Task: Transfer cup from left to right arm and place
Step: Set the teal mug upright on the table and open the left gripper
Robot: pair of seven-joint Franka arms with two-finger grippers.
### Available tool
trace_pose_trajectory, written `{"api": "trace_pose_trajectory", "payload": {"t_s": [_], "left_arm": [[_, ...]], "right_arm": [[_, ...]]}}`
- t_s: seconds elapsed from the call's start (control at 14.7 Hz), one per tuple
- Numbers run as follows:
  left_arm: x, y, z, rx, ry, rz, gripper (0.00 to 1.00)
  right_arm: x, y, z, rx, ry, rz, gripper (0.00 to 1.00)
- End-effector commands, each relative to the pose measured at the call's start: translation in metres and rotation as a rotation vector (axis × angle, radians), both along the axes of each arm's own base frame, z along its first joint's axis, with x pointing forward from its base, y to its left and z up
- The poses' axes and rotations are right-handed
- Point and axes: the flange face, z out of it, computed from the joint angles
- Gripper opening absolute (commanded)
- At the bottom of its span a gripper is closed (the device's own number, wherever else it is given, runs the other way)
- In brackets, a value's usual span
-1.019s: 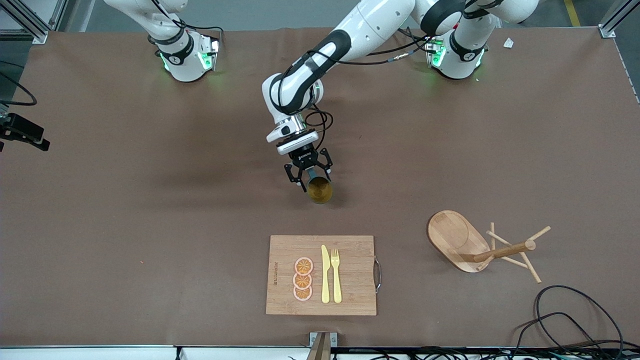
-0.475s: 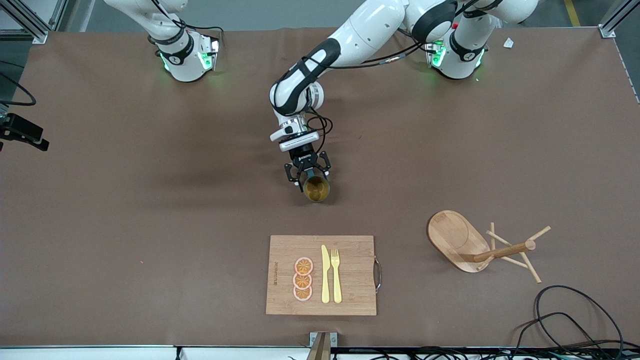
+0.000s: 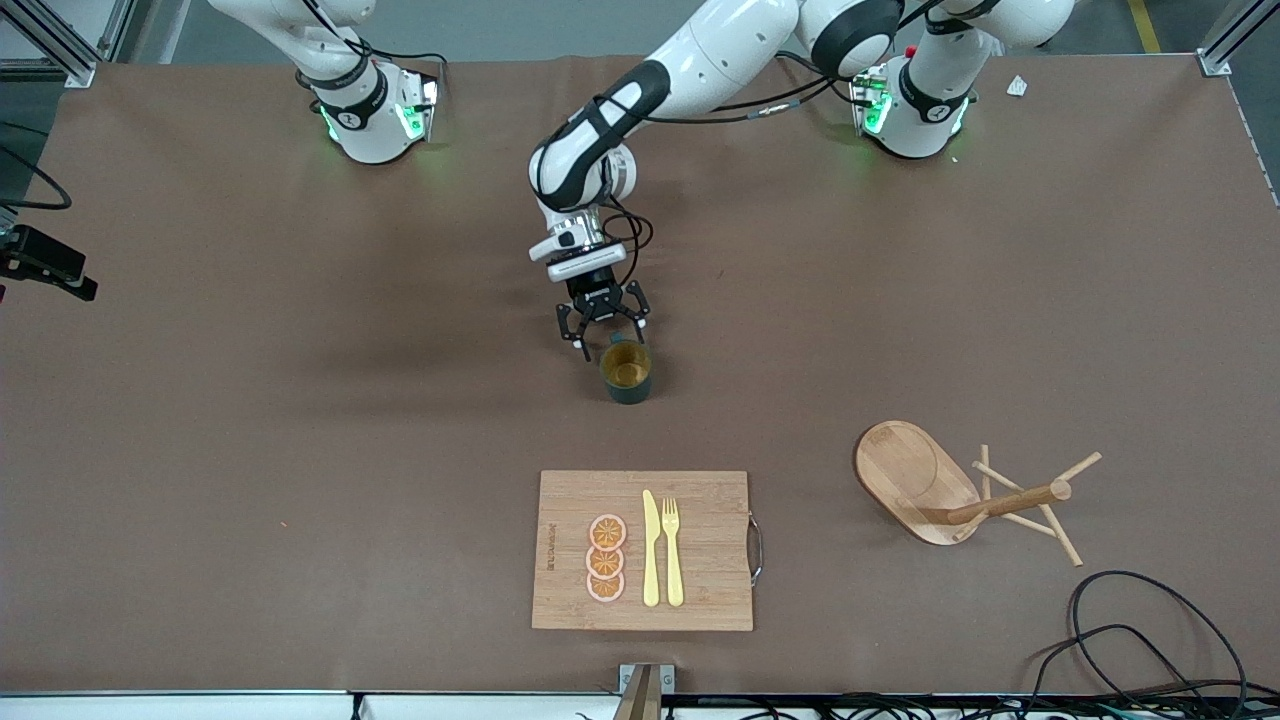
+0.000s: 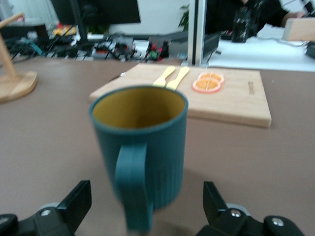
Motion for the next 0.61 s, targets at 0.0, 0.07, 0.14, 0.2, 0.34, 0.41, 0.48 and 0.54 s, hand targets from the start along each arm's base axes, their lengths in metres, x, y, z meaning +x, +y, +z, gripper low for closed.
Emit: {"api": "trace_pose_trajectory", "payload": {"t_s": [0.0, 0.07, 0.14, 0.2, 0.34, 0.41, 0.48, 0.54], "left_arm": [[-0.016, -0.012, 0.042, -0.055, 0.031, 0.069, 1.00], [-0.019, -0.014, 0.055, -0.071, 0.039, 0.086, 1.00], [-0.025, -0.020, 0.071, -0.100, 0.060, 0.096, 1.00], [-0.025, -0.021, 0.087, -0.128, 0.082, 0.125, 1.00], [-0.019, -0.023, 0.121, -0.169, 0.122, 0.161, 1.00], [-0.017, -0.023, 0.138, -0.180, 0.148, 0.174, 1.00], [-0.009, -0.020, 0.158, -0.191, 0.177, 0.190, 1.00], [0.003, -0.014, 0.181, -0.192, 0.212, 0.201, 1.00]], "right_arm": [[-0.004, 0.001, 0.001, 0.013, 0.000, 0.008, 1.00], [-0.004, 0.002, 0.002, 0.013, -0.001, 0.009, 1.00], [-0.004, 0.002, 0.002, 0.013, -0.001, 0.008, 1.00], [-0.004, 0.004, 0.003, 0.013, -0.003, 0.011, 1.00], [-0.004, 0.006, 0.004, 0.013, -0.004, 0.012, 1.00], [-0.004, 0.007, 0.004, 0.013, -0.004, 0.014, 1.00], [-0.004, 0.007, 0.005, 0.012, -0.006, 0.014, 1.00], [-0.004, 0.005, 0.004, 0.013, -0.003, 0.011, 1.00]]}}
